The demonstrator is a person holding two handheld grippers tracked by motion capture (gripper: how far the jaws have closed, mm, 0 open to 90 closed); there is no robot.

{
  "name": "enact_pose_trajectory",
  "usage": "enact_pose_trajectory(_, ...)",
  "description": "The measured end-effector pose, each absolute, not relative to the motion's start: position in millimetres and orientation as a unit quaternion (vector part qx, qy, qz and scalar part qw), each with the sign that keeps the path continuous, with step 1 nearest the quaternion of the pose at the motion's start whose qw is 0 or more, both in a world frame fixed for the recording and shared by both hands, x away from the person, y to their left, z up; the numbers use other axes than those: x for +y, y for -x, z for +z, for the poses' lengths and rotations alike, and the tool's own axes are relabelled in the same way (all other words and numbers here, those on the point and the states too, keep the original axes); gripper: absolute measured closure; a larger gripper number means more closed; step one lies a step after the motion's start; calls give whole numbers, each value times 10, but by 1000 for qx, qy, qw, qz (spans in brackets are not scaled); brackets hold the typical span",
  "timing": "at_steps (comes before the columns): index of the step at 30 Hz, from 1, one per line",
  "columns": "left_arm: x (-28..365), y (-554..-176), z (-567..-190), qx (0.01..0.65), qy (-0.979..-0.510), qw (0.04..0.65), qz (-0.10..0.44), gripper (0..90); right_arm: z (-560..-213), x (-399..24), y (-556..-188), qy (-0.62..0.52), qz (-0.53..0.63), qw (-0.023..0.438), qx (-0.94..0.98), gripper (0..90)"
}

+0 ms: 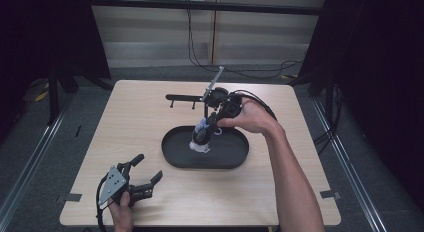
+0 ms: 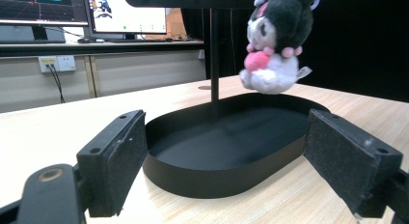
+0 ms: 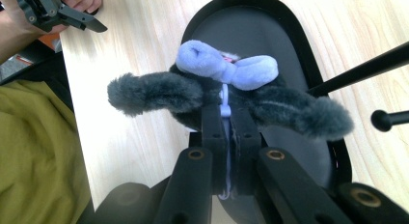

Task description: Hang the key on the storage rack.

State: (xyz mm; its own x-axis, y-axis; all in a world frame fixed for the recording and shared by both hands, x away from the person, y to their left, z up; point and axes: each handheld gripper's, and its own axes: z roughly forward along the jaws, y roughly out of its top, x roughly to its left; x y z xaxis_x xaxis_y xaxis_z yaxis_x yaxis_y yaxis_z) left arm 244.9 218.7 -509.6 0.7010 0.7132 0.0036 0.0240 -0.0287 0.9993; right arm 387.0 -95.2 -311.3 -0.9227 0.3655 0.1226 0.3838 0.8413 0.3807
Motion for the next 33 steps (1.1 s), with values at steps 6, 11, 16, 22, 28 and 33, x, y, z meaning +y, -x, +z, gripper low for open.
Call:
enact_pose_trajectory(6,2186,-2449,-5096,277,-665,640,269,154,-3117,-909,-3960,205,-207,12,-957,872)
enact_pose_trajectory(11,2187,-2449,-5096,276,-665,639,269,154,-3079,-877,-4040,199,-207,14,-958,872)
enact_pose_trajectory(16,2187,-2449,-5096,275,-665,639,270,154,-3023,-844,-4131,202,-202,12,-958,872)
enact_pose_trajectory(22,2192,-2452,-5096,275,-666,640,267,154,-2964,-868,-4230,216,-207,0,-954,872)
enact_pose_trajectory(28,2184,-2449,-5096,275,-664,641,268,154,-2935,-916,-4292,224,-201,-6,-954,872)
enact_pose_trajectory(33,2187,-2456,-5093,268,-667,641,269,154,-2964,-902,-4329,232,-202,-10,-951,872)
